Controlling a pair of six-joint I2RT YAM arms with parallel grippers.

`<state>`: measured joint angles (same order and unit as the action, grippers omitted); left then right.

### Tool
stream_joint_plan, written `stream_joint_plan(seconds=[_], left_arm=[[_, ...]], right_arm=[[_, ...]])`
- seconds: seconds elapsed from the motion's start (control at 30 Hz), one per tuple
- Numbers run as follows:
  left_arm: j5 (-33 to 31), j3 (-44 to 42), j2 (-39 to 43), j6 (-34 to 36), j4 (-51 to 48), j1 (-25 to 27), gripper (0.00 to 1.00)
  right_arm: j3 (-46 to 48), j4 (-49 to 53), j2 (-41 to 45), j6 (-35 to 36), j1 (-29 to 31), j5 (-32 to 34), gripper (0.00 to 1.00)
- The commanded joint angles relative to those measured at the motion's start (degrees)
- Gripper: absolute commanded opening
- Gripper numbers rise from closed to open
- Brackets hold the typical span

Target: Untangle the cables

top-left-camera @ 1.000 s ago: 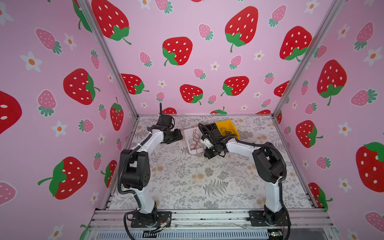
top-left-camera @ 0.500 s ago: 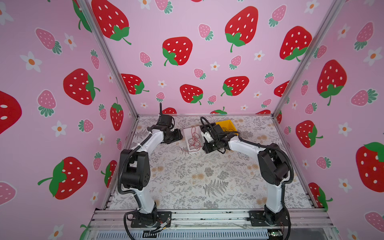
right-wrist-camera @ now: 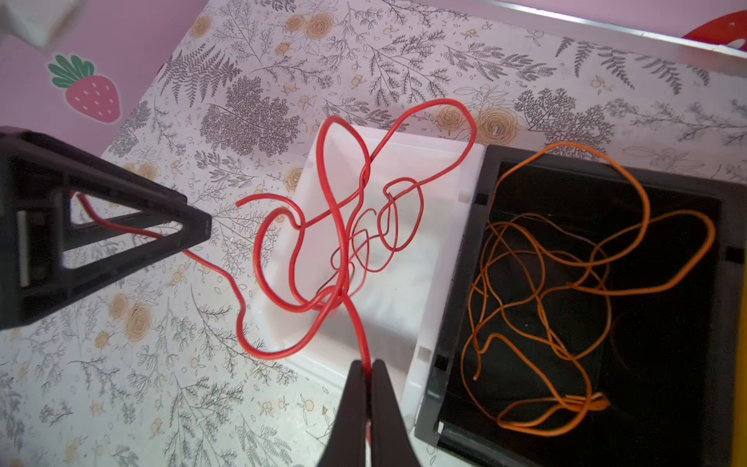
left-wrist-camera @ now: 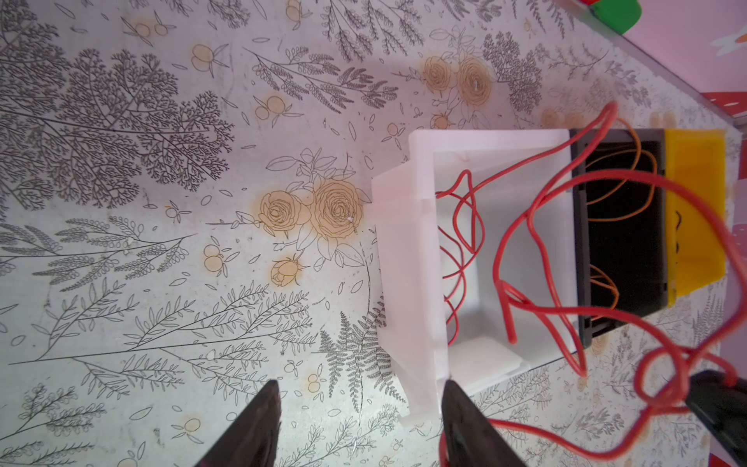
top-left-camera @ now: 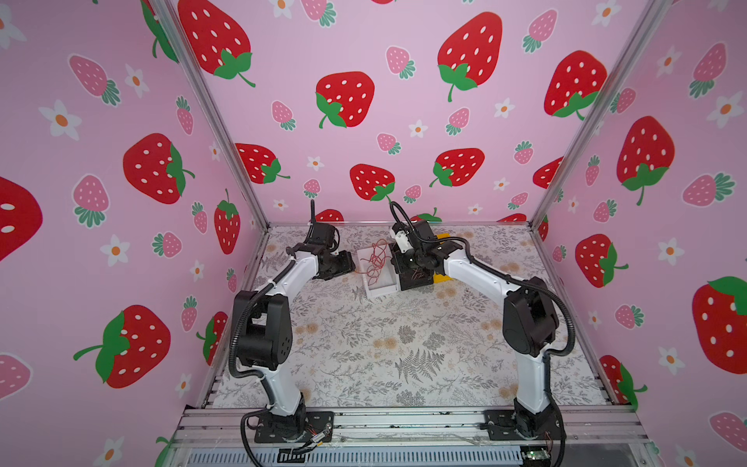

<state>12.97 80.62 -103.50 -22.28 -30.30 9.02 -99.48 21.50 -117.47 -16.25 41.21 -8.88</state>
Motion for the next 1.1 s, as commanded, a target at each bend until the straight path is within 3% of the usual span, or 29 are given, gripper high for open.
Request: stream_joint_plan(seconds=[0.0, 0.27, 0.53, 1.07], left_arm=[[-1.25, 1.03, 1.20, 0.91, -1.22, 0.16, 0.65], [-0.08, 2.42, -1.66, 0.94, -1.86, 0.80, 0.65], [-0.24, 3.05, -2.28, 1.06, -1.95, 2.06, 0.65], [-1.26, 2.85, -0.23, 1.01, -2.18, 2.41, 0.65]], right_arm=[[-2.30, 3.45, -3.32, 2.15, 0.22, 3.22, 0.00], [-4.71, 3.02, -6.23, 2.41, 1.77, 5.58, 0.00], [-6.15, -0.73, -8.13, 0.05, 2.69, 8.84, 0.07], [-5.13, -8.15, -14.25, -2.71, 3.79, 15.03, 0.07]])
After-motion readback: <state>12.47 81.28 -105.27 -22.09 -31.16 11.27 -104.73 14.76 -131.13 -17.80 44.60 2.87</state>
